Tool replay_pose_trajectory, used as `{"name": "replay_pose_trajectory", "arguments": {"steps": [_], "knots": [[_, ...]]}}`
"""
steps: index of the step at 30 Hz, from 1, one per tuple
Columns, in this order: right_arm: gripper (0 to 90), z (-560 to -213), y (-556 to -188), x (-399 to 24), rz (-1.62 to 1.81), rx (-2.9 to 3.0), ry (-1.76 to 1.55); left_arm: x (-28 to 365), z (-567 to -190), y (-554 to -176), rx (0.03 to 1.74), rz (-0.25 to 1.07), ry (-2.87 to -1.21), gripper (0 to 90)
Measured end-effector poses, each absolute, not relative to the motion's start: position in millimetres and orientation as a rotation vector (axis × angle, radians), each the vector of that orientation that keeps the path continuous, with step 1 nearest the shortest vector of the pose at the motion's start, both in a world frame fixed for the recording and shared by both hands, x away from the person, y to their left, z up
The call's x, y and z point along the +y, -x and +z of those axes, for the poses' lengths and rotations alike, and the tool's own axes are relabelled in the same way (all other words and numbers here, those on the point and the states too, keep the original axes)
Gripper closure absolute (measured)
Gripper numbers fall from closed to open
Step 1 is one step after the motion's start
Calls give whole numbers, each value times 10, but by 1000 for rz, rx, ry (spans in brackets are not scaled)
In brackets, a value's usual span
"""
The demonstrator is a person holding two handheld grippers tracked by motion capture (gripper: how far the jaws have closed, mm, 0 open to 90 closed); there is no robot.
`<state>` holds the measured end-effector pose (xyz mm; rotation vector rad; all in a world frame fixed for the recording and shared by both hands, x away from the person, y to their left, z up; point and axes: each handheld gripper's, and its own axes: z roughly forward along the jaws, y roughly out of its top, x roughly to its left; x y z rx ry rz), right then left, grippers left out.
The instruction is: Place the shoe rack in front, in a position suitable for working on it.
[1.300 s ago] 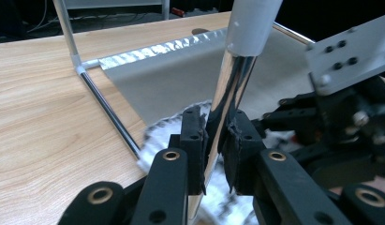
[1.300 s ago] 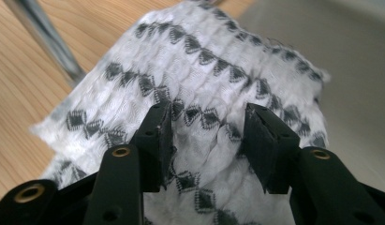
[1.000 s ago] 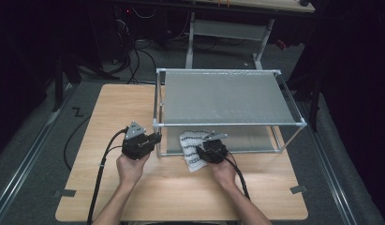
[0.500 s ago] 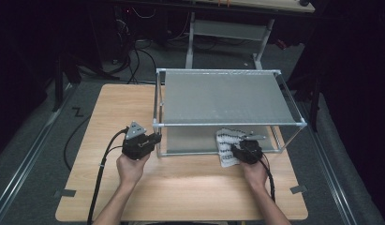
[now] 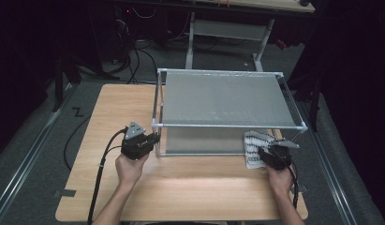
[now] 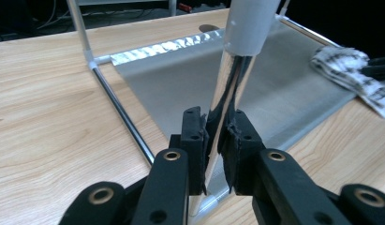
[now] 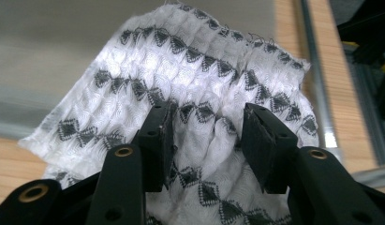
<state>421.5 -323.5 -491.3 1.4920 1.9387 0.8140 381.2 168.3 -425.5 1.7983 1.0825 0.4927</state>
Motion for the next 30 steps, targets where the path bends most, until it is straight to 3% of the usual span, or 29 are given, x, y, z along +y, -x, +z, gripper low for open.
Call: {"name": "replay_pose_trajectory", "arguments": {"steps": [11,24,30], "knots": [[637,-4996,-4301,-3189,795,1925,-1423,1774,-4252,-3787,1110,521,-1792,798],[761,-4945,-4613,-2390,728,2048,-1336,2196,-4266,-3675,1222,565,-1719,793],[819,-4845,-4477,-2258,771,2084,-1228,2201,-4257,-3676,1233,568,-1724,793]]}}
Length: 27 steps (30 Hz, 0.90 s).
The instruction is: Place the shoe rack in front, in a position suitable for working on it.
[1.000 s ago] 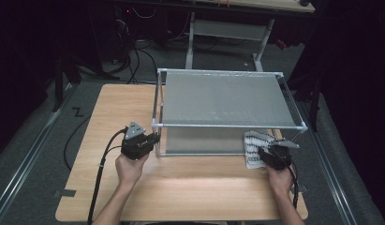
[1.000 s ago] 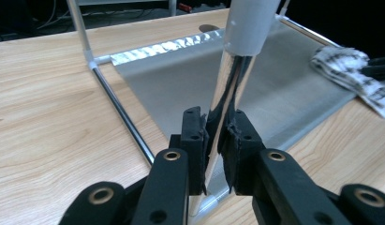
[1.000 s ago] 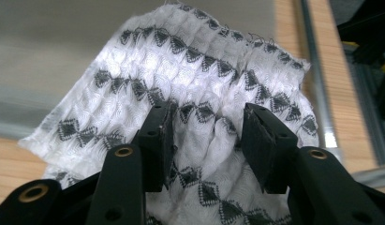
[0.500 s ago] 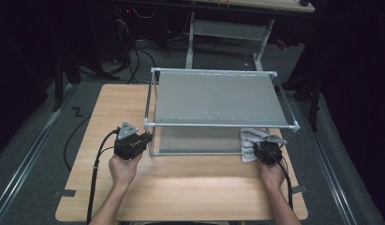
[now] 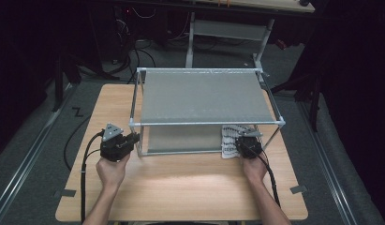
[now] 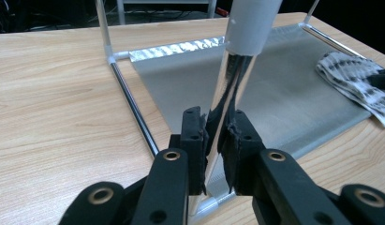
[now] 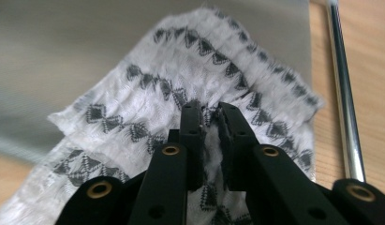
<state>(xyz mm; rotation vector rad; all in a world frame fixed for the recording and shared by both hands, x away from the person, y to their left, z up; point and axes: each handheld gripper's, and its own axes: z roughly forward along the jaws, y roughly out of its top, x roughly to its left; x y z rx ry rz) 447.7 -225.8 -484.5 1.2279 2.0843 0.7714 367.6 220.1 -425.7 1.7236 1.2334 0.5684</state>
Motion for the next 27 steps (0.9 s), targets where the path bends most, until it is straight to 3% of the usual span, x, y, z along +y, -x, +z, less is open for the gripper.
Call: {"name": "replay_pose_trajectory", "arguments": {"steps": [13,22,27], "knots": [[844,-4867,-4064,-2916,773,2044,-1362,2199,-4255,-3675,1237,567,-1723,793],[847,-4816,-4067,-2972,782,1997,-1360,2174,-4252,-3661,1222,609,-1748,801],[847,-4599,-4040,-3043,800,1942,-1345,2183,-4255,-3665,1220,600,-1746,800]]}}
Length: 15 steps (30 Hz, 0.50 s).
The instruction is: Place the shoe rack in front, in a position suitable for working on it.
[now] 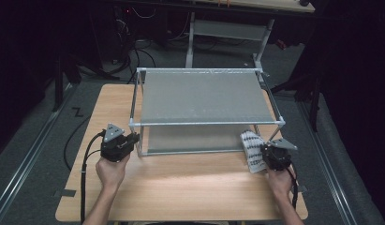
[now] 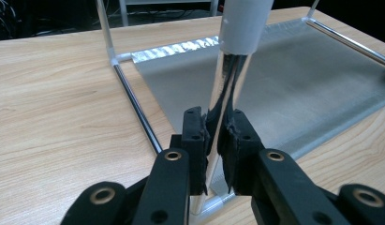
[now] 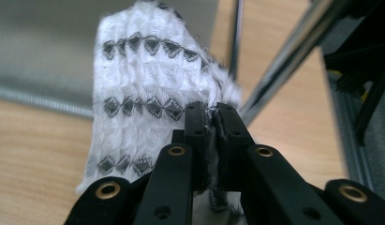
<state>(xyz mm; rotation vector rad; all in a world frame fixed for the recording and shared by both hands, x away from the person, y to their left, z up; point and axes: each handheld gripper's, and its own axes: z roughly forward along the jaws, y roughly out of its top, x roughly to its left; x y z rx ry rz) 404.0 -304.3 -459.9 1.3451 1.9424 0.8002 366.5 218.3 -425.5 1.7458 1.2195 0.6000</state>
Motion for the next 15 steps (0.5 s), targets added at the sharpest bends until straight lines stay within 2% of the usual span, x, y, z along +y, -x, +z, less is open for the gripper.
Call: {"name": "replay_pose_trajectory", "arguments": {"steps": [5,15], "knots": [[849,-4326,-3974,-3139,824,1886,-1311,2181,-4250,-3668,1231,592,-1742,798],[850,-4044,-3879,-3215,871,1835,-1276,2173,-4245,-3669,1241,593,-1743,798]]}}
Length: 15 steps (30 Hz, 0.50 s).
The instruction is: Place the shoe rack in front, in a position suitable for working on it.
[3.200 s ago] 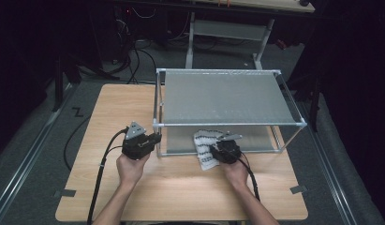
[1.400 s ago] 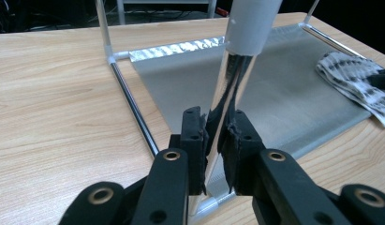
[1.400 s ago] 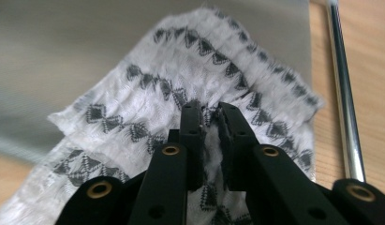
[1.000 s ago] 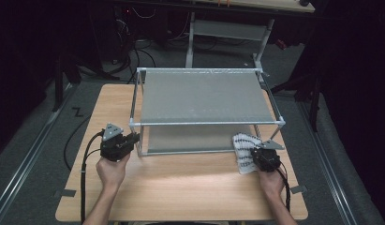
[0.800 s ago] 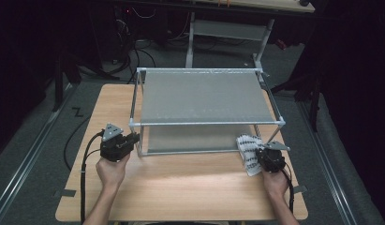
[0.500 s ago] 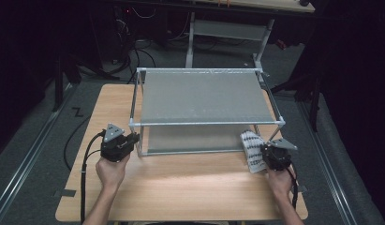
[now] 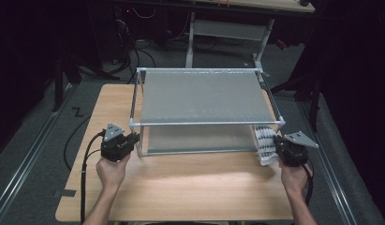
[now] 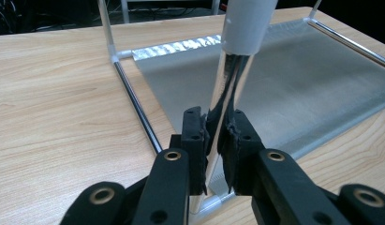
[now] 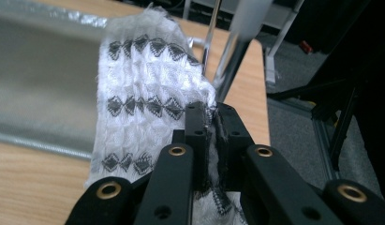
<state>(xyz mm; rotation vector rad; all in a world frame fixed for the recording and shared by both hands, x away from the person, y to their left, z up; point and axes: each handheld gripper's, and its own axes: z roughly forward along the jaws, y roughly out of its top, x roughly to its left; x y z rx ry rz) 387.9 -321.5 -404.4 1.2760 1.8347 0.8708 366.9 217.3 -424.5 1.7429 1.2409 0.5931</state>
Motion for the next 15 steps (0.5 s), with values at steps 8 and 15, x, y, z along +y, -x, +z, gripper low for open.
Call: {"name": "replay_pose_trajectory", "arguments": {"steps": [8,15], "knots": [[849,-3856,-3813,-3255,899,1792,-1257,2155,-4255,-3658,1231,624,-1749,802],[850,-3870,-3838,-3248,903,1787,-1262,2163,-4250,-3665,1231,612,-1755,801]]}}
